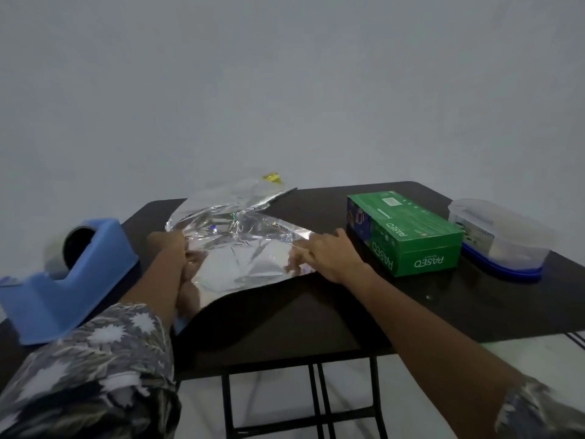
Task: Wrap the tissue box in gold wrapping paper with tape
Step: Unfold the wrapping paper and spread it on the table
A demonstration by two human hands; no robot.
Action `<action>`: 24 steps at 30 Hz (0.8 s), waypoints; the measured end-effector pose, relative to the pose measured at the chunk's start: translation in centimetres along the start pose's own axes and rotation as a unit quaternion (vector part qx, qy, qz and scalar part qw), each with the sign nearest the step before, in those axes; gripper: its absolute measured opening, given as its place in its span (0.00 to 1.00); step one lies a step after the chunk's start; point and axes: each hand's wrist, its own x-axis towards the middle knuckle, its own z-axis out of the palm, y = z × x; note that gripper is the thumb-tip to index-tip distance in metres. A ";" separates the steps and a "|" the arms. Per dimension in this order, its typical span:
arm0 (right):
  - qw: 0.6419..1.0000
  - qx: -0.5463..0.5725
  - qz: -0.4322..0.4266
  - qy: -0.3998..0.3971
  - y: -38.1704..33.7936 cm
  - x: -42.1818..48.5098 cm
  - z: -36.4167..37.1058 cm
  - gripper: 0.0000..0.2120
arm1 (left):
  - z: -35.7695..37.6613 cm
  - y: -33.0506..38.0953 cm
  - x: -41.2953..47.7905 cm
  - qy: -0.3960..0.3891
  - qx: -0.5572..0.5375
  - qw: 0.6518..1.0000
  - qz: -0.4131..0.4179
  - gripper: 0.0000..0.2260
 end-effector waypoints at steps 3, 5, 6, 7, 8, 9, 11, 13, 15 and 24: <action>0.998 -0.044 0.049 -0.023 -0.1 0.2 -1.2 0.22 | 0.0 0.6 0.3 0.097 0.268 0.950 0.131 0.24; 0.994 -0.051 0.092 -0.026 -0.4 0.5 -1.7 0.25 | 0.6 1.8 -3.0 0.108 0.290 0.893 0.326 0.20; 0.993 -0.060 0.102 -0.029 -0.6 0.5 -1.9 0.26 | 1.2 2.6 -5.2 0.074 0.265 0.869 0.411 0.17; 0.991 -0.067 0.108 -0.036 -0.9 0.5 -2.0 0.24 | 1.7 2.7 -6.4 0.014 0.237 0.848 0.473 0.13; 0.991 -0.074 0.106 -0.037 -1.2 0.4 -2.0 0.22 | 2.3 2.5 -7.3 -0.067 0.241 0.822 0.511 0.11; 0.990 -0.090 0.102 -0.040 -1.4 0.2 -2.2 0.20 | 2.9 2.0 -8.1 -0.146 0.275 0.795 0.521 0.11; 0.986 -0.118 0.108 -0.045 -1.9 -0.1 -2.8 0.17 | 3.7 0.2 -8.3 -0.245 0.385 0.739 0.495 0.20; 0.981 -0.151 0.104 -0.067 -2.5 -0.3 -3.9 0.17 | 4.0 -1.6 -6.6 -0.264 0.450 0.732 0.438 0.31; 0.979 -0.147 0.079 -0.114 -3.0 -0.2 -5.1 0.21 | 4.2 -3.2 -4.4 -0.249 0.492 0.747 0.371 0.40; 0.978 0.153 0.124 -0.073 -2.5 0.5 -3.4 0.30 | 4.7 -3.6 -8.3 -0.336 0.523 0.660 0.422 0.50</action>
